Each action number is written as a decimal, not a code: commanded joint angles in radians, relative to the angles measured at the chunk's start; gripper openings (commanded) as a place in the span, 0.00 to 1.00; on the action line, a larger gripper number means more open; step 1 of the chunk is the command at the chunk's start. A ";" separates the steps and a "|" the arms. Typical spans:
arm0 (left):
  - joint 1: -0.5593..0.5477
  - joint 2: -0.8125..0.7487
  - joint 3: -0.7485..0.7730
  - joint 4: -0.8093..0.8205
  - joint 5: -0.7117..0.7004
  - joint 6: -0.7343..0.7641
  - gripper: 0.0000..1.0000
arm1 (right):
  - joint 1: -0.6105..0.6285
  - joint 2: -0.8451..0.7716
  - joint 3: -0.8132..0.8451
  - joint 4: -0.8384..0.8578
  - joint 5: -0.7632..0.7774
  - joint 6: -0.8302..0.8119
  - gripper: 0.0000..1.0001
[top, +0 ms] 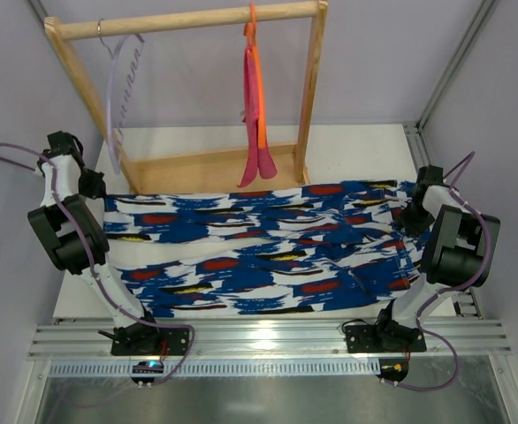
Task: Place the trousers on the hanger
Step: Fold the trousers
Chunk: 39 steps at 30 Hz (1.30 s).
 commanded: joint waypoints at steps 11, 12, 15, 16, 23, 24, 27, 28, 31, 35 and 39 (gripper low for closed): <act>0.009 0.018 0.125 0.190 0.026 0.024 0.00 | -0.020 -0.001 0.000 0.048 0.148 -0.043 0.42; 0.009 0.028 0.136 0.182 0.026 0.024 0.00 | -0.020 -0.006 0.002 0.051 0.139 -0.048 0.43; 0.009 0.055 0.195 0.154 0.026 0.033 0.00 | -0.016 -0.031 0.000 0.063 0.114 -0.051 0.43; 0.009 0.071 0.208 0.121 0.023 0.035 0.00 | -0.010 -0.037 0.002 0.065 0.103 -0.057 0.43; -0.005 0.070 0.241 -0.028 -0.106 0.052 0.11 | 0.117 -0.119 0.046 0.032 0.073 -0.067 0.47; -0.006 0.065 0.241 -0.043 -0.124 0.055 0.24 | 0.150 -0.147 0.051 0.028 0.065 -0.067 0.48; -0.011 0.024 0.230 -0.092 -0.175 0.066 0.50 | 0.190 -0.210 0.045 0.026 -0.038 -0.056 0.50; -0.009 0.009 0.209 -0.099 -0.204 0.067 0.54 | 0.202 -0.227 0.040 0.028 -0.059 -0.053 0.50; -0.014 -0.074 0.123 -0.100 -0.246 0.076 0.63 | 0.234 -0.299 0.012 0.045 -0.163 -0.040 0.50; -0.020 -0.233 -0.073 -0.084 -0.289 0.084 0.65 | 0.259 -0.357 -0.014 0.039 -0.272 -0.027 0.50; -0.018 -0.419 -0.292 -0.054 -0.319 0.095 0.66 | 0.259 -0.379 0.009 -0.003 -0.257 0.012 0.50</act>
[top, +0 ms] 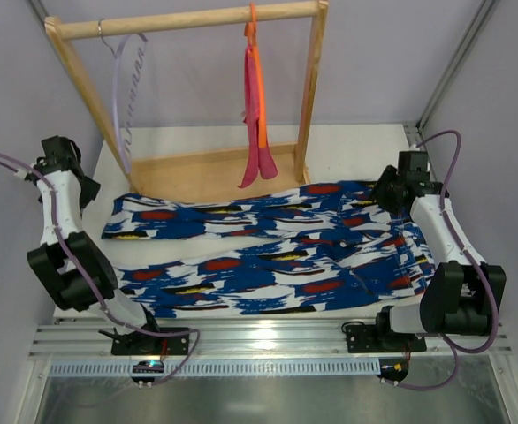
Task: Place the trousers on the hanger
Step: Fold the trousers
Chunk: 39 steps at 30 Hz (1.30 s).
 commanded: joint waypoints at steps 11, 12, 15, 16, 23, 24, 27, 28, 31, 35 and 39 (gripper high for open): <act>0.090 -0.207 -0.459 0.043 0.002 0.026 0.73 | 0.003 -0.086 -0.035 -0.003 -0.070 0.057 0.50; 0.088 -0.201 -0.462 0.043 0.006 0.023 0.74 | 0.003 -0.094 -0.036 -0.005 -0.066 0.054 0.50; 0.096 -0.164 -0.471 0.055 0.025 0.008 0.77 | 0.003 -0.114 -0.043 -0.009 -0.054 0.037 0.50; 0.102 -0.147 -0.471 0.058 0.034 0.006 0.77 | 0.003 -0.123 -0.043 -0.009 -0.052 0.034 0.50; 0.185 -0.029 -0.428 0.058 0.076 0.006 0.74 | 0.003 -0.172 -0.064 -0.017 -0.025 0.019 0.50; 0.185 -0.029 -0.419 0.060 0.076 0.008 0.74 | 0.003 -0.186 -0.069 -0.016 -0.021 0.019 0.50; 0.186 -0.021 -0.399 0.067 0.080 0.002 0.72 | 0.003 -0.197 -0.072 -0.008 -0.011 0.014 0.50; 0.186 -0.006 -0.391 0.069 0.085 -0.003 0.72 | 0.005 -0.198 -0.069 -0.008 -0.009 0.016 0.50; 0.186 0.041 -0.359 0.064 0.103 -0.006 0.69 | 0.005 -0.188 -0.064 -0.008 -0.012 0.013 0.50; 0.186 0.075 -0.333 0.046 0.103 0.005 0.56 | 0.005 -0.180 -0.063 -0.006 0.000 0.011 0.50; 0.186 0.061 -0.344 0.050 0.079 0.017 0.47 | 0.006 -0.177 -0.059 -0.005 0.006 0.013 0.50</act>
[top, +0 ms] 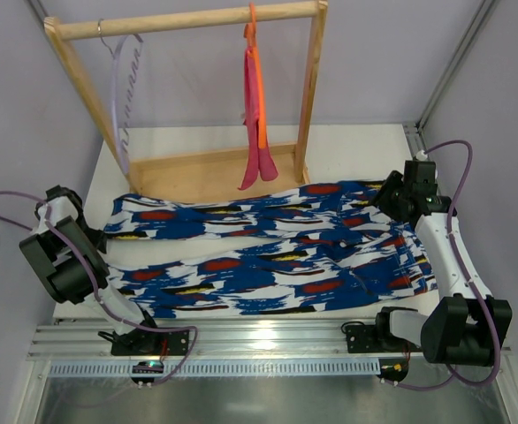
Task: Place the trousers on the hanger
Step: Fold the trousers
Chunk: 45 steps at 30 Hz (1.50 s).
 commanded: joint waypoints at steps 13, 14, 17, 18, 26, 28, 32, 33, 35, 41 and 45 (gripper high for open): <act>0.008 -0.010 -0.034 -0.027 -0.059 0.040 0.45 | 0.013 -0.028 0.008 0.019 0.064 -0.023 0.50; 0.008 -0.008 -0.036 -0.026 -0.059 0.040 0.44 | 0.013 -0.031 0.008 0.017 0.066 -0.023 0.50; 0.009 -0.013 -0.060 -0.007 -0.051 0.046 0.35 | 0.014 -0.040 0.002 0.020 0.068 -0.023 0.50; 0.009 -0.013 -0.070 0.009 -0.048 0.048 0.32 | 0.014 -0.042 0.003 0.019 0.067 -0.024 0.50; 0.008 -0.060 -0.050 -0.012 -0.028 0.048 0.00 | 0.016 -0.054 0.010 0.005 0.089 -0.037 0.50; 0.008 -0.117 -0.027 -0.032 -0.022 0.043 0.00 | 0.014 -0.056 0.005 0.005 0.090 -0.038 0.50; 0.006 -0.223 0.031 -0.041 0.009 0.028 0.00 | 0.016 -0.059 -0.004 0.004 0.097 -0.029 0.50; 0.006 -0.267 0.039 -0.033 0.030 0.025 0.01 | 0.016 -0.057 -0.006 0.002 0.095 -0.024 0.50; 0.005 -0.305 0.038 -0.018 0.044 0.017 0.00 | 0.014 -0.059 -0.015 0.004 0.094 -0.021 0.50; -0.041 -0.347 -0.024 0.029 0.035 -0.003 0.00 | 0.016 -0.071 -0.023 0.002 0.098 -0.017 0.50; -0.139 -0.300 -0.010 0.011 -0.006 0.005 0.00 | 0.016 -0.079 -0.024 -0.001 0.103 -0.020 0.50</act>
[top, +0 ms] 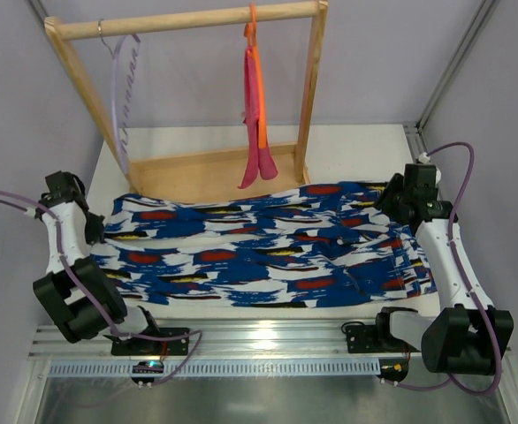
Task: Place the trousers on the hanger
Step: Fold the trousers
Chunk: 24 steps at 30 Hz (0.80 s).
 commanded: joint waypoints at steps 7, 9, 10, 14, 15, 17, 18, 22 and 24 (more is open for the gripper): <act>-0.212 -0.045 0.012 -0.014 -0.198 -0.064 0.00 | 0.004 -0.041 0.000 -0.001 0.021 -0.004 0.50; -0.244 -0.031 0.008 -0.009 -0.218 -0.090 0.00 | 0.004 -0.052 0.001 -0.006 0.020 -0.008 0.50; -0.244 -0.019 0.007 -0.009 -0.206 -0.098 0.00 | 0.004 -0.057 0.000 -0.008 0.023 -0.012 0.50; -0.257 0.076 0.002 0.002 -0.195 -0.101 0.00 | 0.004 -0.067 0.012 -0.023 0.043 -0.031 0.50; -0.257 0.119 -0.001 0.005 -0.209 -0.093 0.00 | 0.004 -0.067 0.021 -0.031 0.047 -0.034 0.50; -0.257 0.162 0.001 0.003 -0.235 -0.076 0.00 | 0.004 -0.067 0.027 -0.037 0.052 -0.038 0.50; -0.257 0.189 0.008 -0.007 -0.264 -0.070 0.00 | 0.004 -0.067 0.032 -0.040 0.050 -0.040 0.50; -0.252 0.280 0.067 -0.044 -0.311 -0.038 0.00 | 0.004 -0.072 0.052 -0.049 0.044 -0.034 0.50; -0.247 0.279 0.070 -0.020 -0.305 -0.032 0.00 | 0.004 -0.078 0.050 -0.044 0.047 -0.032 0.50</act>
